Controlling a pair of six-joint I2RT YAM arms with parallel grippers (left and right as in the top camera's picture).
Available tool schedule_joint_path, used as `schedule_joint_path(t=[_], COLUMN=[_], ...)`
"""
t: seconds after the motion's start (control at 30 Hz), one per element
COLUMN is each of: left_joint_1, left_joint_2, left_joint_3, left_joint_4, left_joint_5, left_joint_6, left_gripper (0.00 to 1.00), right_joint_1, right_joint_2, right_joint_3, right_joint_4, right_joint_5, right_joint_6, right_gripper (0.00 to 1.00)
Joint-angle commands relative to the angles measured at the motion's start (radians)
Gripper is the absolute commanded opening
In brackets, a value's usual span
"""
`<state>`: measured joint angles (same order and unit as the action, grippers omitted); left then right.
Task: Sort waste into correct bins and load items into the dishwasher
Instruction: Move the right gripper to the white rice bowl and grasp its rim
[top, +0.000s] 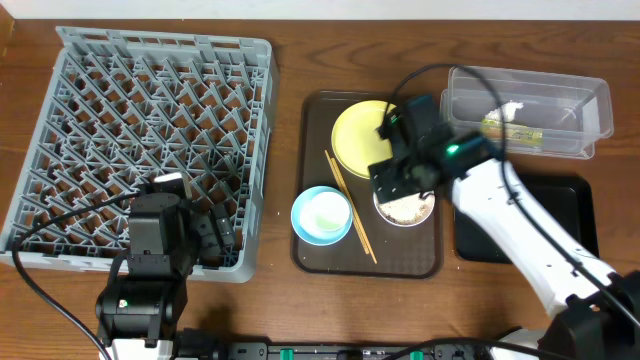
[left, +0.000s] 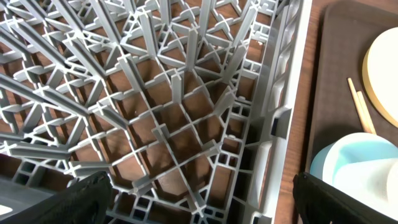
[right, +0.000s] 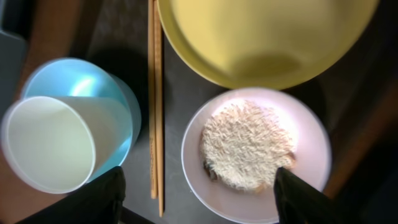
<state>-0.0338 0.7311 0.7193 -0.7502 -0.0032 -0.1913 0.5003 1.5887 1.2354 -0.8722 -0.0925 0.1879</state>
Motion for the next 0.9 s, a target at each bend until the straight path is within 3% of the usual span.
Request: schedule_joint_path(t=[0.0, 0.27, 0.53, 0.87], left_joint_1=[-0.002, -0.002, -0.002, -0.002], left_joint_2=[-0.001, -0.001, -0.001, -0.001], left_joint_3=[0.023, 0.023, 0.023, 0.023], left_joint_4=[-0.002, -0.004, -0.008, -0.008], left_joint_5=[-0.005, -0.005, -0.005, -0.005], left_joint_6=[-0.013, -0.013, -0.013, -0.013], left_gripper=[0.95, 0.95, 0.95, 0.95], right_joint_1=[0.053, 0.136, 0.141, 0.143], right_joint_2=[0.001, 0.001, 0.001, 0.001], right_joint_3=[-0.080, -0.259, -0.360, -0.422], right_joint_4=[0.063, 0.288, 0.421, 0.495], right_joint_5=[0.078, 0.131, 0.164, 0.171], right_joint_6=[0.037, 0.110, 0.150, 0.170], right_gripper=[0.70, 0.46, 0.31, 0.25])
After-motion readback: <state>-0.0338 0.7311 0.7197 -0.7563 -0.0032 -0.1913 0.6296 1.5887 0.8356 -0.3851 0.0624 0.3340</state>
